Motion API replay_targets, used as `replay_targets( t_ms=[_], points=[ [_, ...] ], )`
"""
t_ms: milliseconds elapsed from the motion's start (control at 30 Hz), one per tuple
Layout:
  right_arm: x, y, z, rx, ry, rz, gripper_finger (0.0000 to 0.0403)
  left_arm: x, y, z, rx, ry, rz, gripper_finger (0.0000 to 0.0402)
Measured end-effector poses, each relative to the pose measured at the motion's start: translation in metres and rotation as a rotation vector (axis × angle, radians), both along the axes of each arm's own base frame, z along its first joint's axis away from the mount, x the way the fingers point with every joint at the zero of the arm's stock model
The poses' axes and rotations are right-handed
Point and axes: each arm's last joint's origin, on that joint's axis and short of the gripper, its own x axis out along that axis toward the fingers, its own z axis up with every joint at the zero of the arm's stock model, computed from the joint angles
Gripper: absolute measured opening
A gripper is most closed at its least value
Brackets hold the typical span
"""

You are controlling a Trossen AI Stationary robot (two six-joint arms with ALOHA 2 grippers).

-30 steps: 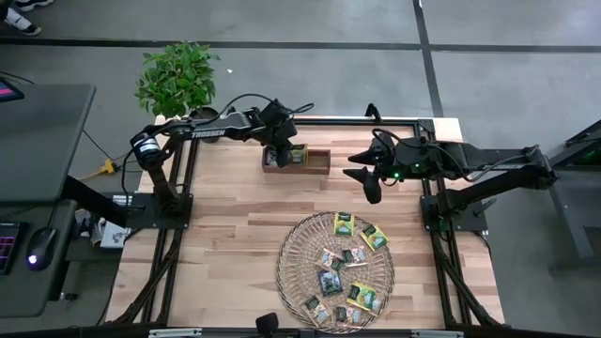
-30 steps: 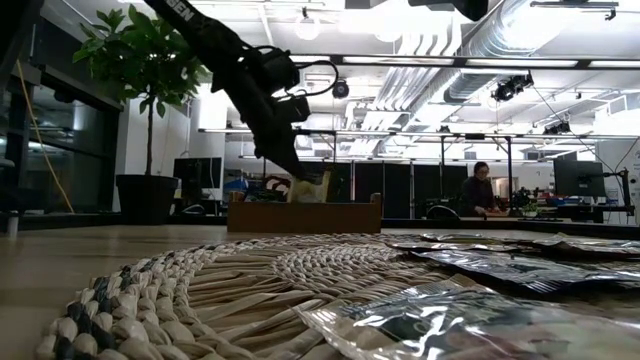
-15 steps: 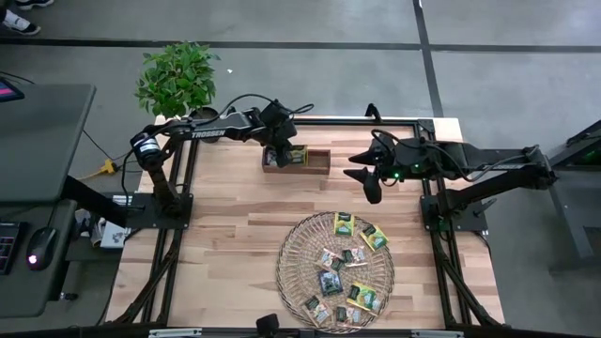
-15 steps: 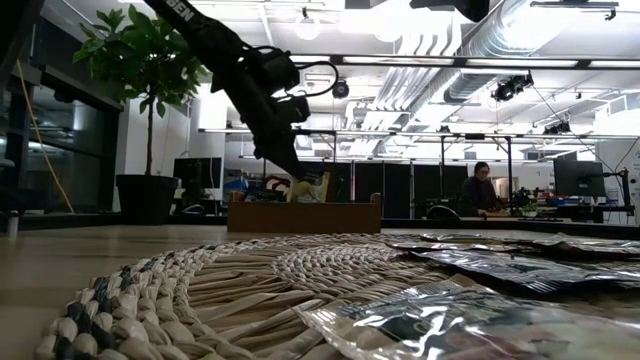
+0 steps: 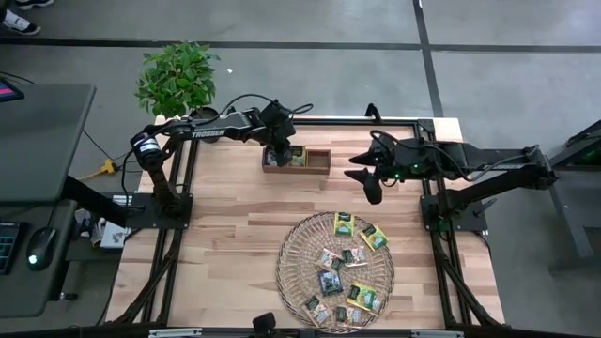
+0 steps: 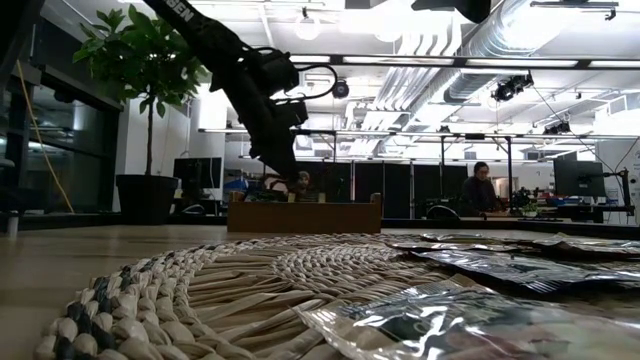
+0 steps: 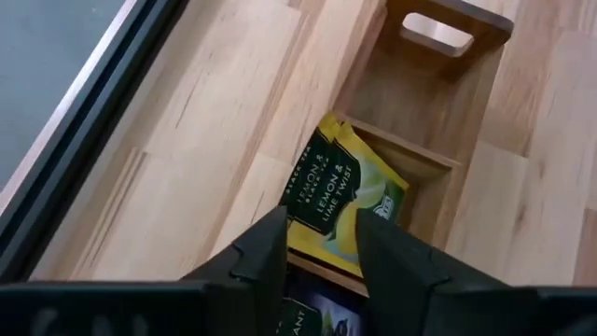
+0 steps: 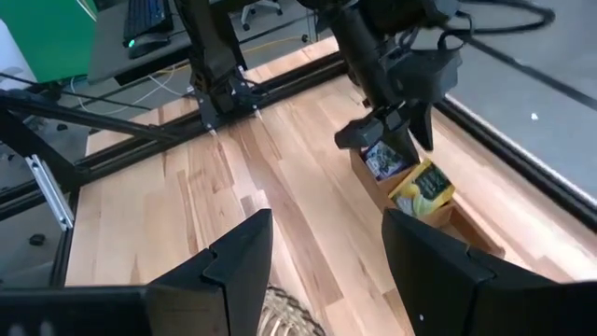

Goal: Pick & Place Tea
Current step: Put the yellow tea bag in the middle section of the wooden organizer

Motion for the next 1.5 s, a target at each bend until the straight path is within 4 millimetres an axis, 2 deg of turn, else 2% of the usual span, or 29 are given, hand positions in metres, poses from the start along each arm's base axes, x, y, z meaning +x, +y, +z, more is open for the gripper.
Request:
replay_targets(
  t_ms=[300, 467, 567, 733, 1000, 1233, 1367, 1500],
  points=[
    [-0.009, 0.001, -0.016, 0.104, 0.168, -0.035, 0.02, 0.005, -0.01, 0.004, -0.18, -0.109, -0.084, 0.0138],
    [-0.013, 0.007, -0.025, 0.11, 0.242, -0.026, 0.0199, 0.02, -0.036, 0.006, -0.201, -0.134, -0.176, 0.0138],
    [-0.014, 0.012, -0.038, 0.13, 0.276, -0.025, 0.0195, 0.03, -0.054, 0.008, -0.183, -0.159, -0.229, 0.0138],
    [-0.012, 0.023, -0.07, 0.191, 0.324, -0.013, 0.015, 0.045, -0.086, 0.012, -0.201, -0.212, -0.29, 0.0138],
    [-0.01, 0.044, -0.13, 0.303, 0.252, 0.038, 0.0012, 0.06, -0.13, 0.016, -0.222, -0.262, -0.338, 0.0138],
    [-0.018, 0.056, -0.173, 0.375, 0.186, -0.025, 0.0003, 0.075, -0.145, 0.005, -0.28, -0.305, -0.315, 0.0138],
    [-0.021, 0.061, -0.182, 0.377, 0.209, -0.044, 0.0002, 0.082, -0.145, -0.008, -0.384, -0.307, -0.297, 0.0138],
    [-0.015, 0.066, -0.185, 0.386, 0.255, 0.026, 0.0001, 0.086, -0.146, -0.024, -0.461, -0.267, -0.274, 0.0138]
  ],
)
